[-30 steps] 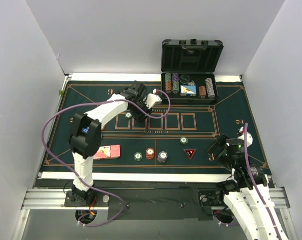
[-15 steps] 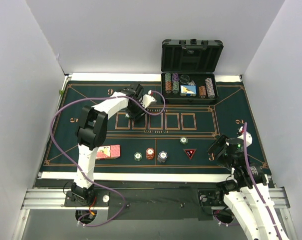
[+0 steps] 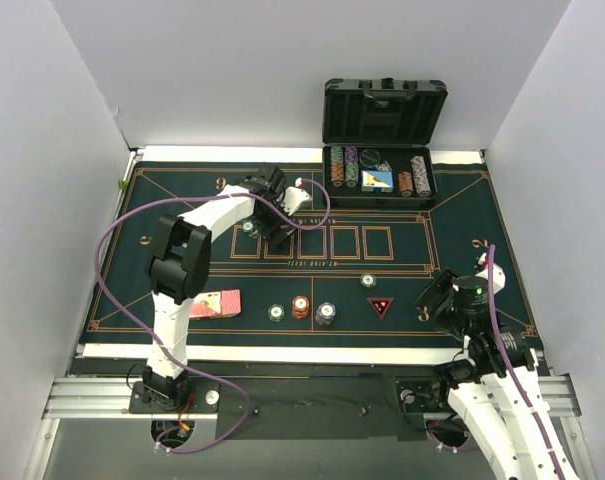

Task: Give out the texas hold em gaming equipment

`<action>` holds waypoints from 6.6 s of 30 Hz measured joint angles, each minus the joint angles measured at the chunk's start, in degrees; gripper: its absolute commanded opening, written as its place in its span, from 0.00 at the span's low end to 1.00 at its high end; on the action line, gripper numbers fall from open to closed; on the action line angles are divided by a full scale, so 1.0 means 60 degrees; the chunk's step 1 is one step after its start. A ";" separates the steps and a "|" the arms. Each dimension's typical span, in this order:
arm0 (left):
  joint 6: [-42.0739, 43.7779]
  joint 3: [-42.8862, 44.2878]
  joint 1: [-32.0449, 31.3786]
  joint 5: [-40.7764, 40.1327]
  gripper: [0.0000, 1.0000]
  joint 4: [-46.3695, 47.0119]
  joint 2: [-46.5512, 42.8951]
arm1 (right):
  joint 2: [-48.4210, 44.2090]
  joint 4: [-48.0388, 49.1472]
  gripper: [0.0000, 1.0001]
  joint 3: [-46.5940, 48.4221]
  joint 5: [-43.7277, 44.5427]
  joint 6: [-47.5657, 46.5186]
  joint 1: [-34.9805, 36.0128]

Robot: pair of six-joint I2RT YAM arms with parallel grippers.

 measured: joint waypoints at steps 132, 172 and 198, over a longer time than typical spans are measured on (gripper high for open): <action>-0.0933 -0.3344 -0.0772 0.1490 0.54 0.0714 -0.3377 | 0.1042 0.0998 0.73 -0.0004 -0.0331 -0.0055 0.0459; -0.1490 -0.4069 0.4295 0.3665 0.59 -0.1370 -0.6022 | 1.5242 0.2335 0.50 0.9493 -0.1770 -0.3949 0.6222; -0.1577 -0.4124 0.4605 0.3789 0.59 -0.1366 -0.6218 | 1.2772 0.3676 0.35 0.5002 0.0317 -0.2925 0.5410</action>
